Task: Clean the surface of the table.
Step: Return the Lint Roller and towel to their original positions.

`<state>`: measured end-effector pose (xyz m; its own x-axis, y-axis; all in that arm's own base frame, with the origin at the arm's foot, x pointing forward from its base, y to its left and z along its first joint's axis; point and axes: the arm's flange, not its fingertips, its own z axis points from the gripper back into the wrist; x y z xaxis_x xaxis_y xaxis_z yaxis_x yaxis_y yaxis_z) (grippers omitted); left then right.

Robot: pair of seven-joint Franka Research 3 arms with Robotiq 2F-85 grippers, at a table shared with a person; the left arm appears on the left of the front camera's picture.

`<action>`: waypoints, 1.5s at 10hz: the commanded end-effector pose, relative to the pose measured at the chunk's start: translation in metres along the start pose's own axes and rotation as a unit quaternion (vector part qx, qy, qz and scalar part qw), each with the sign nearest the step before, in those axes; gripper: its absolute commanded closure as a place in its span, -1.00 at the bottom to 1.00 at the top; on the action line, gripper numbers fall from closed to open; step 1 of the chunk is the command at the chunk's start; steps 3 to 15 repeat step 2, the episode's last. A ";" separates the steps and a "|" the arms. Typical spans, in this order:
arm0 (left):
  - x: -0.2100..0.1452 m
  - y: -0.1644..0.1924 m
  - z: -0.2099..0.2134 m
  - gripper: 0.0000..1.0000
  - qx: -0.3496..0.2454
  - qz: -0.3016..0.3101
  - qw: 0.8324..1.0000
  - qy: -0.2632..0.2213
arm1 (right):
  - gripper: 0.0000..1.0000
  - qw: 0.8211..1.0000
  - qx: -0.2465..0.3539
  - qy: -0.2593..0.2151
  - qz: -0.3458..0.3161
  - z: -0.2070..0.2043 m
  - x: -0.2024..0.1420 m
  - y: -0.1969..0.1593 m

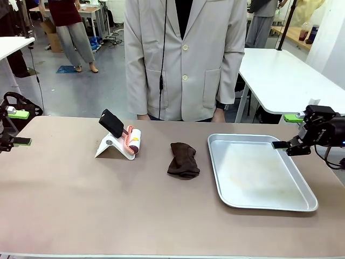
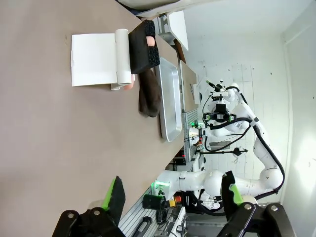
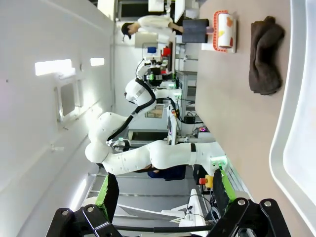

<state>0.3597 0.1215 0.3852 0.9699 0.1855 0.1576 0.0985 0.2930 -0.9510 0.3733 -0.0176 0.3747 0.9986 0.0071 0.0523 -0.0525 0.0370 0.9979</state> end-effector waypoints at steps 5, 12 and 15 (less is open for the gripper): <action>-0.005 -0.003 -0.001 -1.00 0.005 0.005 1.000 -0.002 | -1.00 1.000 -0.002 0.001 -0.008 0.000 0.002 0.005; -0.005 -0.003 -0.001 -1.00 0.005 0.005 1.000 -0.002 | -1.00 1.000 -0.002 0.001 -0.008 0.000 0.002 0.005; -0.005 -0.003 -0.001 -1.00 0.005 0.005 1.000 -0.002 | -1.00 1.000 -0.002 0.001 -0.008 0.000 0.002 0.005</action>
